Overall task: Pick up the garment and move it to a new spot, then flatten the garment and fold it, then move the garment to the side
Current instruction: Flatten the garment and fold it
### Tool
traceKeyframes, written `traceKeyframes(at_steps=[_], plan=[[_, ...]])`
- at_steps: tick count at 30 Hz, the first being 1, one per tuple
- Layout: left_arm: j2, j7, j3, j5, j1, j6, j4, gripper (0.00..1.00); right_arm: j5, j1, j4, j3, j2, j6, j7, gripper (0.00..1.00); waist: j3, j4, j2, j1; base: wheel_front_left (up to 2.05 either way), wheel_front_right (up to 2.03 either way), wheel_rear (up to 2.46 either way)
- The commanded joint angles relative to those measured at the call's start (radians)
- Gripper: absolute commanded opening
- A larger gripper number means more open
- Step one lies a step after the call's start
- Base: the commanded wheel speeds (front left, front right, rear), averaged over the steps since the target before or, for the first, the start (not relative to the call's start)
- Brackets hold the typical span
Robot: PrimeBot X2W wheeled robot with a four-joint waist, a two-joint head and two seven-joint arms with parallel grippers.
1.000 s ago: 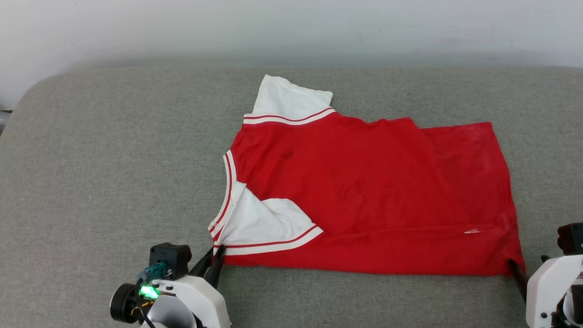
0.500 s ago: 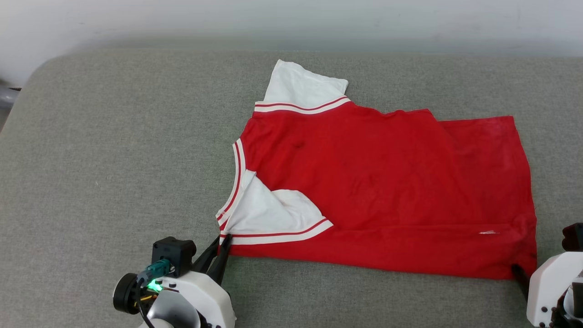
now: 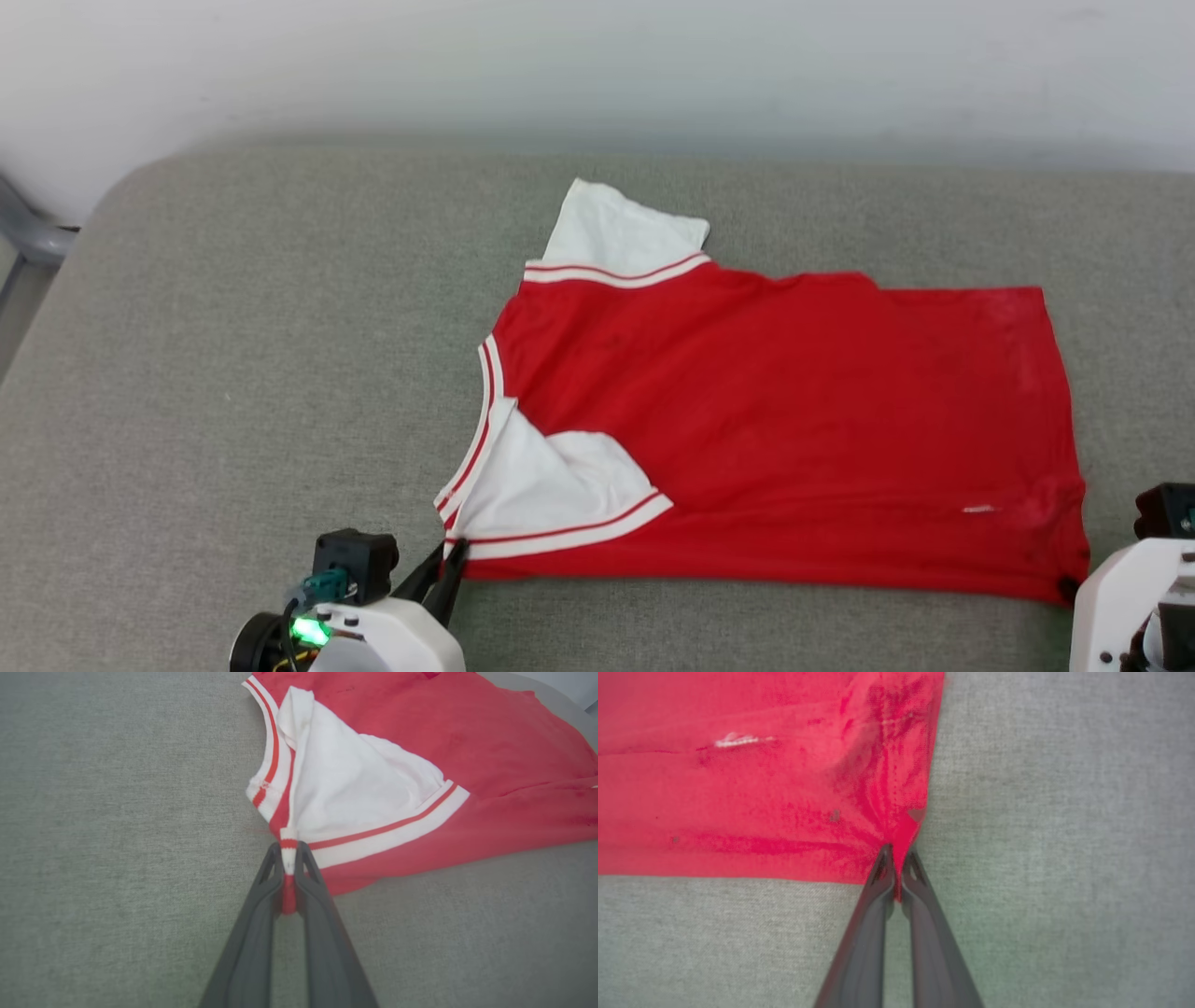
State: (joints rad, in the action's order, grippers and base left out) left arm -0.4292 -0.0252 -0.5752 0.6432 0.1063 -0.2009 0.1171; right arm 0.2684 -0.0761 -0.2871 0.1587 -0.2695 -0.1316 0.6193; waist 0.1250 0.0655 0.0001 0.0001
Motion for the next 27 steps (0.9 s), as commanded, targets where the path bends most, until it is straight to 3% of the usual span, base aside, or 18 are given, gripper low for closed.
traceKeyframes(at_steps=[1, 10, 18, 27], plan=[[-0.009, -0.003, 0.001, 0.004, -0.018, -0.001, 0.003, 0.0, 0.003, 0.03, -0.006, -0.001, -0.008, 0.002, 0.006, 0.0, -0.031, 0.002, -0.0001, -0.0001, 0.0, 0.0, 0.0], [-0.032, -0.011, -0.006, 0.032, -0.135, -0.031, -0.022, 0.0, 0.037, 0.132, 0.09, 0.014, -0.028, 0.002, 0.058, 0.0, -0.128, 0.01, -0.0001, -0.0001, 0.0, 0.0, 0.0], [-0.036, -0.041, -0.04, 0.042, -0.201, -0.041, -0.047, 0.0, 0.043, 0.249, 0.223, 0.059, -0.001, 0.002, 0.179, 0.0, -0.143, 0.007, -0.0001, -0.0001, 0.0, 0.0, 0.0], [-0.017, -0.048, -0.063, 0.037, -0.169, -0.022, 0.015, 0.0, 0.019, 0.261, 0.222, 0.059, 0.026, 0.002, 0.178, 0.0, -0.115, -0.003, -0.0001, -0.0001, 0.0, 0.0, 0.0]])
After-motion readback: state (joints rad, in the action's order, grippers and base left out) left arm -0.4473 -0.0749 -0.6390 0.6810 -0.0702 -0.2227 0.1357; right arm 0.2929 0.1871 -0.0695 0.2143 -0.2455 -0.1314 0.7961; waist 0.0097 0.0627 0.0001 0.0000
